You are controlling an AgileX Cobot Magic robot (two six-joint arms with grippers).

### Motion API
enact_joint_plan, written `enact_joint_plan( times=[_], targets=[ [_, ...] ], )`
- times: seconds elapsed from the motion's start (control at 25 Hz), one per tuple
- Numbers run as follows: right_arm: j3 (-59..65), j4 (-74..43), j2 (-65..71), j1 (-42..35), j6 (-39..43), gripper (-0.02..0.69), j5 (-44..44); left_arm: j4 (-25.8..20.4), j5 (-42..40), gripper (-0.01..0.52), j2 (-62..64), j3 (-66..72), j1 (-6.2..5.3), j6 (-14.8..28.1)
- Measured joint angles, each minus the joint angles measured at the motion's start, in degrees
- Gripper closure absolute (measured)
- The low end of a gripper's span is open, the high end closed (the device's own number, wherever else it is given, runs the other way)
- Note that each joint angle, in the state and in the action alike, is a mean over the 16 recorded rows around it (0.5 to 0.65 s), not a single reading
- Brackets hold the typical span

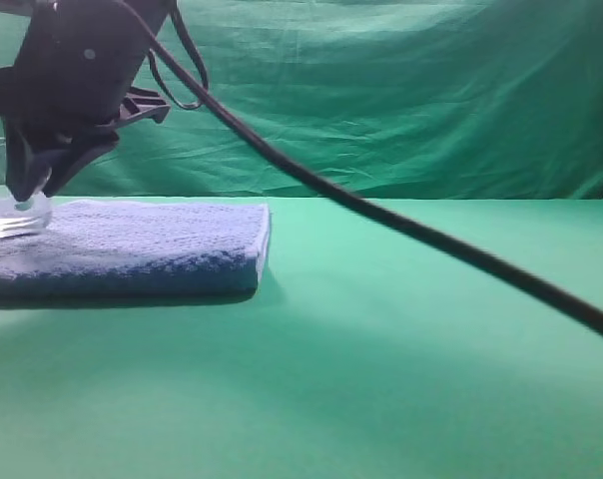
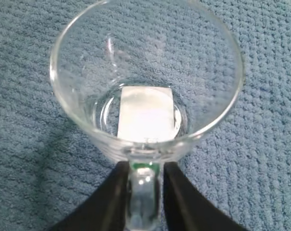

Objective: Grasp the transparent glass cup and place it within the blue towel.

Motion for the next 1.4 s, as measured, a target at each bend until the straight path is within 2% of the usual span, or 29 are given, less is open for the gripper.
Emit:
enact_joint_plan(
  times=[0.16,0.28,0.44,0.76,0.88,1.08,1.4],
  targets=[
    [0.0,0.0,-4.4,-1.0,0.5,0.166,3.7,0.0,0.0,0.514,0.0,0.0,0.0,0.0],
    [-0.1,0.1,-8.4,-2.0,1.5,0.193,7.7,0.0,0.0,0.514,0.0,0.0,0.0,0.0],
    [-0.2,0.1,-13.3,-3.9,3.3,0.301,14.3,0.0,0.0,0.514,0.0,0.0,0.0,0.0],
    [1.1,0.1,-21.6,-9.0,7.5,0.565,26.3,0.0,0.0,0.514,0.0,0.0,0.0,0.0],
    [2.9,0.1,-24.8,-10.9,8.4,0.635,29.2,0.0,0.0,0.514,0.0,0.0,0.0,0.0],
    [8.3,0.2,-31.0,-13.3,8.8,0.665,31.8,0.0,0.0,0.514,0.0,0.0,0.0,0.0],
    [21.2,0.1,-42.5,-14.6,8.3,0.665,32.1,0.0,0.0,0.514,0.0,0.0,0.0,0.0]
  ],
)
